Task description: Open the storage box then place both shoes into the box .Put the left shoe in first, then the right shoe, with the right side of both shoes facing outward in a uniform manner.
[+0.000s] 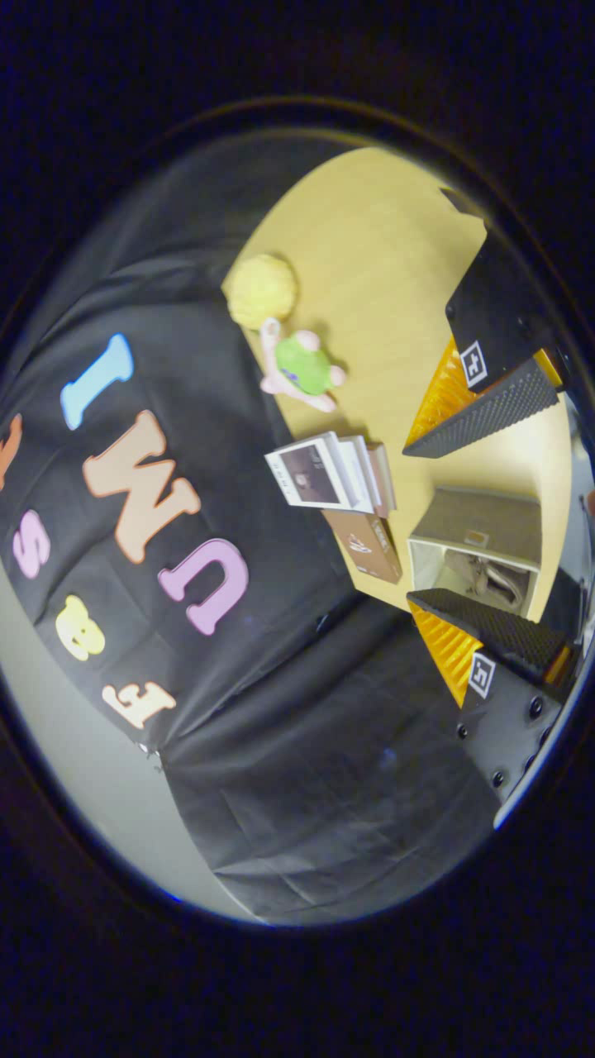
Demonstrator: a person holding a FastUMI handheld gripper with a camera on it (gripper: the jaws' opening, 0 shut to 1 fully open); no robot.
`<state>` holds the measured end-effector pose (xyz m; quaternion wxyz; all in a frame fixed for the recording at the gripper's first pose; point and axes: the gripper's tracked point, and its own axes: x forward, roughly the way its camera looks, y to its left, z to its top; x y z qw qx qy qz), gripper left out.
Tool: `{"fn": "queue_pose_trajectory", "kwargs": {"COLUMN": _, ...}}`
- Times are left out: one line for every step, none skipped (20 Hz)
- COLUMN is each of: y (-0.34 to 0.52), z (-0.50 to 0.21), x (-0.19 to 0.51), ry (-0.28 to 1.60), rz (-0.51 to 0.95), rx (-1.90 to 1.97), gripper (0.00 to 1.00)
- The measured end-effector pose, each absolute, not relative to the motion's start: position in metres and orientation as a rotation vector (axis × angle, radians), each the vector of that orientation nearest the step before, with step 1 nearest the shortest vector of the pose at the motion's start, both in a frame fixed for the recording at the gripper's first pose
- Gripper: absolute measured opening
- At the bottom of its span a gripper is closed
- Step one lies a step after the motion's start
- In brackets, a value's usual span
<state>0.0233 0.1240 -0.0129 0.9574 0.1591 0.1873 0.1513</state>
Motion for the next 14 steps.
{"fn": "queue_pose_trajectory", "kwargs": {"y": 0.120, "z": -0.005, "x": 0.022, "ry": 0.332, "rz": 0.298, "rx": 0.282, "gripper": 0.99}}
{"fn": "queue_pose_trajectory", "kwargs": {"y": 0.116, "z": 0.003, "x": 0.020, "ry": 0.283, "rz": 0.289, "rx": 0.250, "gripper": 1.00}}
{"fn": "queue_pose_trajectory", "kwargs": {"y": 0.111, "z": 0.011, "x": 0.017, "ry": 0.240, "rz": 0.274, "rx": 0.227, "gripper": 1.00}}
{"fn": "queue_pose_trajectory", "kwargs": {"y": 0.107, "z": 0.020, "x": 0.014, "ry": 0.196, "rz": 0.262, "rx": 0.215, "gripper": 1.00}}
{"fn": "queue_pose_trajectory", "kwargs": {"y": 0.102, "z": 0.029, "x": 0.012, "ry": 0.144, "rz": 0.243, "rx": 0.197, "gripper": 1.00}}
{"fn": "queue_pose_trajectory", "kwargs": {"y": 0.096, "z": 0.038, "x": 0.011, "ry": 0.104, "rz": 0.232, "rx": 0.175, "gripper": 1.00}}
{"fn": "queue_pose_trajectory", "kwargs": {"y": 0.094, "z": 0.045, "x": 0.006, "ry": 0.066, "rz": 0.229, "rx": 0.158, "gripper": 1.00}}
{"fn": "queue_pose_trajectory", "kwargs": {"y": 0.091, "z": 0.053, "x": 0.002, "ry": 0.034, "rz": 0.227, "rx": 0.146, "gripper": 1.00}}
{"fn": "queue_pose_trajectory", "kwargs": {"y": 0.089, "z": 0.060, "x": -0.003, "ry": -0.004, "rz": 0.233, "rx": 0.128, "gripper": 1.00}}
{"fn": "queue_pose_trajectory", "kwargs": {"y": 0.083, "z": 0.066, "x": -0.006, "ry": -0.037, "rz": 0.221, "rx": 0.110, "gripper": 1.00}}
{"fn": "queue_pose_trajectory", "kwargs": {"y": 0.076, "z": 0.071, "x": -0.008, "ry": -0.067, "rz": 0.209, "rx": 0.099, "gripper": 1.00}}
{"fn": "queue_pose_trajectory", "kwargs": {"y": 0.070, "z": 0.073, "x": -0.010, "ry": -0.087, "rz": 0.196, "rx": 0.101, "gripper": 1.00}}
{"fn": "queue_pose_trajectory", "kwargs": {"y": 0.067, "z": 0.075, "x": -0.012, "ry": -0.105, "rz": 0.186, "rx": 0.107, "gripper": 1.00}}
{"fn": "queue_pose_trajectory", "kwargs": {"y": 0.063, "z": 0.078, "x": -0.014, "ry": -0.117, "rz": 0.178, "rx": 0.116, "gripper": 1.00}}
